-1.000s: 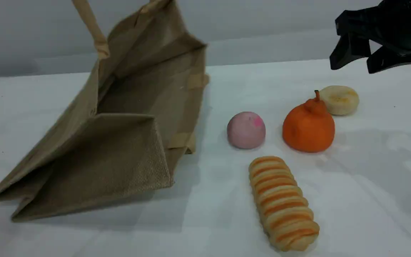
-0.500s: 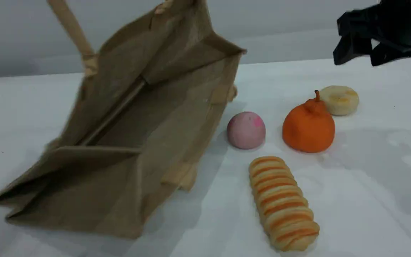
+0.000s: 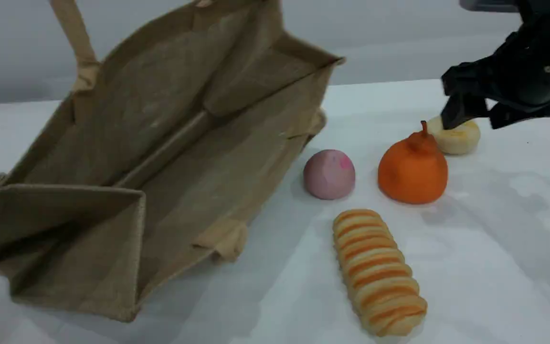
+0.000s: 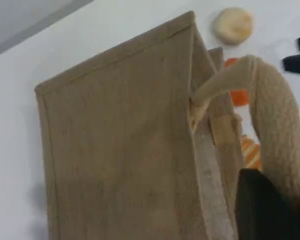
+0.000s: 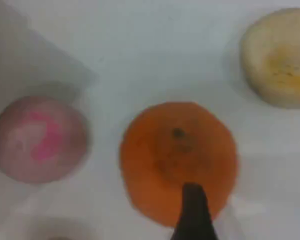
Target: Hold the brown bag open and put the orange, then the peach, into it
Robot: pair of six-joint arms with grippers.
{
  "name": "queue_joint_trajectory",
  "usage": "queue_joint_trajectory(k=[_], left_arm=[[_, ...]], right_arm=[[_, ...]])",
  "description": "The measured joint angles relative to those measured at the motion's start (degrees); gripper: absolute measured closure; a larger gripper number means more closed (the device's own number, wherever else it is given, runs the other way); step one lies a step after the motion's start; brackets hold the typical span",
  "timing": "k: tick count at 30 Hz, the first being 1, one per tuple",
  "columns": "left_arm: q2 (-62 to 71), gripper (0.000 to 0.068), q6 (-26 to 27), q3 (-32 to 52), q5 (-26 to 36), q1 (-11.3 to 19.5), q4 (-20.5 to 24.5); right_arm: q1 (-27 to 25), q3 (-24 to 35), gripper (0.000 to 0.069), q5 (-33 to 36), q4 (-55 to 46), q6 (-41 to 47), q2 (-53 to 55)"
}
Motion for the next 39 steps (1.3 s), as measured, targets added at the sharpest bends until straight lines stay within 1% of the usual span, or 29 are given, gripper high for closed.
queue_joint_trajectory(k=[2,8,10,12,16,21,31,39], left_arm=[[0.00,0.0606,0.00,0.00,0.00,0.00,-1.01],[0.05,0.0606,-0.36,0.00,-0.09,0.00,-0.11],[0.05,0.0606,-0.84,0.00,-0.09,0.00,1.05],[-0.07,0.0606,-0.91,0.00,-0.09,0.00,1.24],[-0.11,0.0606,-0.91,0.00,-0.09,0.00,1.19],[-0.11,0.0606,-1.71,0.00,-0.09,0.00,4.13],[-0.11,0.0606,-1.99,0.00,-0.09,0.00,4.17],[-0.11,0.0606,-1.99,0.00,-0.09,0.00,3.75]], right_arm=[[1.55,-0.40,0.0239,-0.47,0.00,-0.89,0.48],[6.23,-2.43,0.0239,-5.51,0.21,-0.35,2.07],[6.28,-2.43,0.0239,-7.24,0.21,0.17,2.63],[6.19,-2.50,0.0239,-8.42,0.21,0.18,3.37],[6.19,-3.85,0.0239,-8.62,0.21,0.18,5.43],[6.19,-5.20,0.0239,-8.23,-0.05,0.05,7.22],[6.19,-5.20,0.0239,-13.89,-0.05,0.05,12.48],[6.19,-5.93,0.0250,-15.86,0.00,0.05,16.61]])
